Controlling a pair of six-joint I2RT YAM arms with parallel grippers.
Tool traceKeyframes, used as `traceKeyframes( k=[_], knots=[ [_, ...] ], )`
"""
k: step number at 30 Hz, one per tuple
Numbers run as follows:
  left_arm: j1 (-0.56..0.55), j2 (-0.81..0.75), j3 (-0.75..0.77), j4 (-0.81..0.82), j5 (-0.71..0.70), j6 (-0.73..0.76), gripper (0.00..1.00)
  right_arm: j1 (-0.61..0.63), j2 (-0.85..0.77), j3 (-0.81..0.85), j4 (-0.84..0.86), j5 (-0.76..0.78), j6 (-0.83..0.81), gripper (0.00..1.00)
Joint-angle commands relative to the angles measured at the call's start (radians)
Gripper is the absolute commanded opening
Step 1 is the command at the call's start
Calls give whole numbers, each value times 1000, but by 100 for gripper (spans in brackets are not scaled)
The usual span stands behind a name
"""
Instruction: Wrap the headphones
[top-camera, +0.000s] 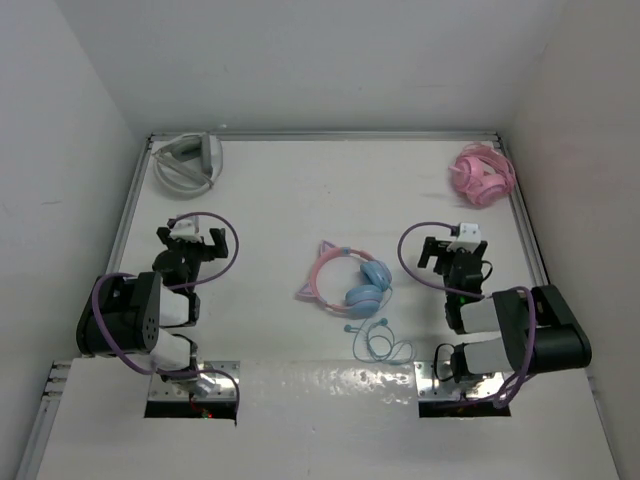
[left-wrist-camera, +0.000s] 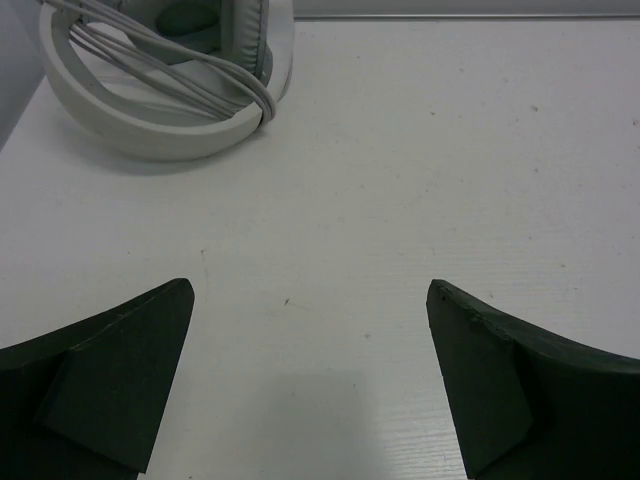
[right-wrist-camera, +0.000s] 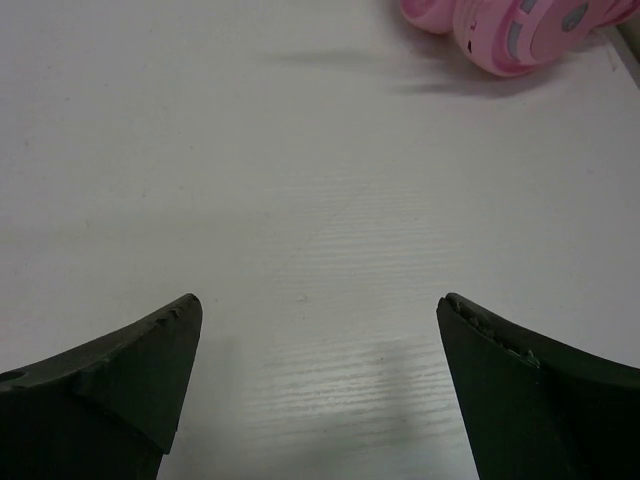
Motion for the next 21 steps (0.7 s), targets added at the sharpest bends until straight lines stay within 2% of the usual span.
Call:
traceKeyframes(
  k=[1,4,6,8,9,10,11,12,13,14,15,16,17,18,19,20,21],
  knots=[
    [13,0,13,61,18,-13,100,3,-68,-100,63,23,17,99],
    [12,-9,16,38,18,-10,100,3,-199,-104,-37,-26,-8,99],
    [12,-17,18,15,24,0,100,3,-303,-69,-162,-89,-25,99],
    [15,-37,38,-8,132,43,100,3,-368,-45,-207,-97,71,99],
    [25,-49,109,-108,309,103,100,3,-418,-44,-203,-132,180,99],
    [28,-63,204,-285,405,158,100,1,-437,-44,-193,-188,205,99],
    [15,-54,346,-560,427,204,100,4,-451,18,-207,-254,195,99],
    [-16,-25,475,-926,365,215,100,3,-460,56,-250,-335,181,98],
    [-71,12,690,-1051,342,217,100,3,-454,104,-321,-479,172,86],
    [-96,67,781,-1178,326,234,97,7,-439,220,-495,-527,146,44],
    [-190,78,877,-1357,308,287,92,18,-417,283,-594,-541,130,26],
    [-247,80,887,-1396,283,312,83,38,-364,342,-705,-522,107,19],
    [-304,55,878,-1408,183,326,78,99,-333,445,-891,-417,37,32],
    [-428,41,840,-1408,126,359,77,136,-305,446,-958,-416,3,49],
    [-483,34,828,-1414,93,375,78,174,-276,512,-1039,-297,-23,58],
    [-523,46,826,-1433,79,379,81,235,-229,541,-1061,-266,-61,65],
    [-563,63,846,-1481,119,366,85,258,-210,546,-1069,-265,-68,77]
  ],
)
